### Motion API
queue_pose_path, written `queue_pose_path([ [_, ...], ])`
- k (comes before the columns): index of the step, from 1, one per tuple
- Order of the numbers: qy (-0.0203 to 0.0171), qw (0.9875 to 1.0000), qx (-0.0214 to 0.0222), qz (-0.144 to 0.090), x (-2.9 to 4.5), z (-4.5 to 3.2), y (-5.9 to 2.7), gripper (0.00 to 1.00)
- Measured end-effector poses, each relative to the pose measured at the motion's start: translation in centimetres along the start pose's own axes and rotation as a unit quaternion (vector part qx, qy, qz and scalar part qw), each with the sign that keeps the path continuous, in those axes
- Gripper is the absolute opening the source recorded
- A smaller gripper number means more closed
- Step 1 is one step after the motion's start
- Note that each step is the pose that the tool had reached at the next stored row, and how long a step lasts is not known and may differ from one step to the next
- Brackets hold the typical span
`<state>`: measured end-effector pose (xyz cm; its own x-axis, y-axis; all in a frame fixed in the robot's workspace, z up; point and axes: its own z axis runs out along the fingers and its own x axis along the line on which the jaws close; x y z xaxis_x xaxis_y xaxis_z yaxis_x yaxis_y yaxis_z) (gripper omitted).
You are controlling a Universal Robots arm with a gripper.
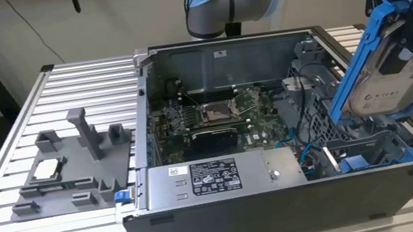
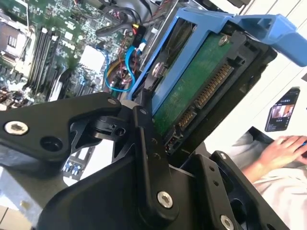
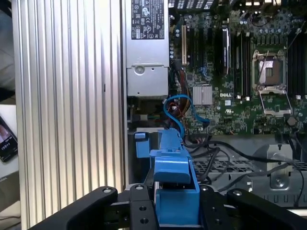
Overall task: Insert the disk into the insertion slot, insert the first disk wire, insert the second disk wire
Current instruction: 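Insert the disk into the insertion slot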
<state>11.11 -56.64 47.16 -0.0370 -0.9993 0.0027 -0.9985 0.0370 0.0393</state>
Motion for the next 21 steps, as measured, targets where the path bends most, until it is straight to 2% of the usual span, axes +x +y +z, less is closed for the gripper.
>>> queue_pose_path([
  [4,-0.0002,1.0000,0.0000,0.000,0.69,0.65,-0.13,0.33],
  [7,-0.0002,1.0000,0.0000,0.000,0.93,1.19,-0.29,0.33],
  [15,-0.0002,1.0000,0.0000,0.000,0.94,2.62,-0.87,0.33],
  [21,-0.0002,1.0000,0.0000,0.000,0.95,3.72,-0.93,0.33],
])
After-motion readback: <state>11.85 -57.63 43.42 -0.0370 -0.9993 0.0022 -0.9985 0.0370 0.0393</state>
